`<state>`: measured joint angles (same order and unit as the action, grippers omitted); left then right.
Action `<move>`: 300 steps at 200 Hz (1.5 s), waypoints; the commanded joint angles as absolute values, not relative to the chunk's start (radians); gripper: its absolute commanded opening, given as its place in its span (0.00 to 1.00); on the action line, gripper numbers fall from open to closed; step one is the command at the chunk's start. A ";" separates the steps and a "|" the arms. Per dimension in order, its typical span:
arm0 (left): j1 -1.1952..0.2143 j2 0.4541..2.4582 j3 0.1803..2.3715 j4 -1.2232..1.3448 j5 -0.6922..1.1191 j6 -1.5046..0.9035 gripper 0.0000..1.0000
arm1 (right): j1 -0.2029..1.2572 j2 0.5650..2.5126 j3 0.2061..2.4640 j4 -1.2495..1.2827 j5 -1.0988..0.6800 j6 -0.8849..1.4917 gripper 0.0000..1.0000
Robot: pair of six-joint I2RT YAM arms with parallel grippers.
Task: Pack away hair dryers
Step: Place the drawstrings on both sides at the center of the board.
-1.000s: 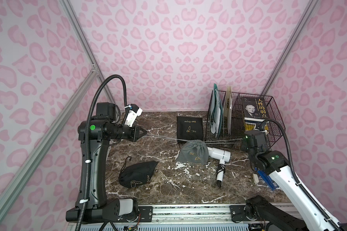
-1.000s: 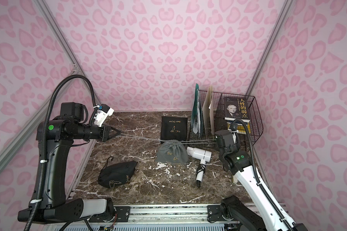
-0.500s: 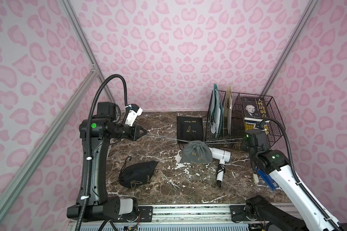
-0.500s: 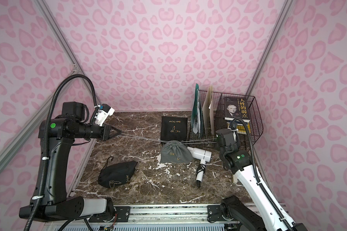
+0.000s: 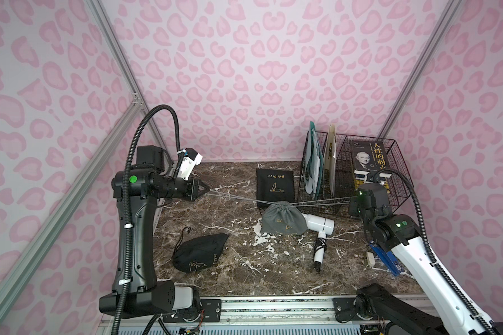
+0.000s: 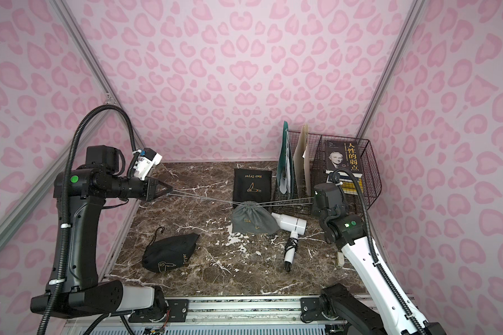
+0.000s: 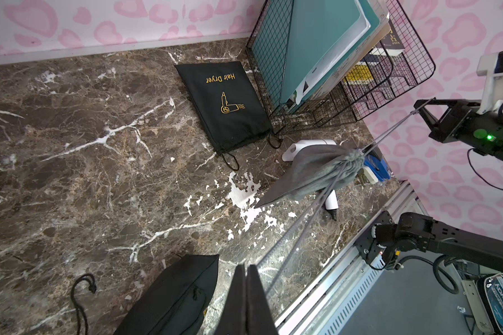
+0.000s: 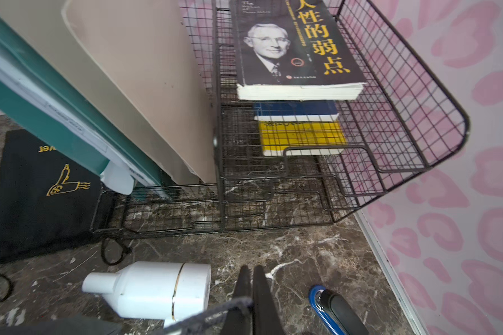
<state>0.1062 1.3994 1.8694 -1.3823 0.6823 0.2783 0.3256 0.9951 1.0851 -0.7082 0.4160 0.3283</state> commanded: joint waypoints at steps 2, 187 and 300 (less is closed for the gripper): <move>0.114 1.435 1.944 -1.359 0.675 0.245 0.02 | 0.390 1.019 1.130 -0.701 0.443 0.323 0.00; 0.114 1.521 1.962 -1.329 0.580 0.260 0.02 | 0.947 1.554 1.309 -0.451 0.355 0.465 0.00; 0.111 1.389 1.682 -1.319 0.536 0.299 0.11 | 0.883 2.041 1.538 -0.472 0.309 0.443 0.04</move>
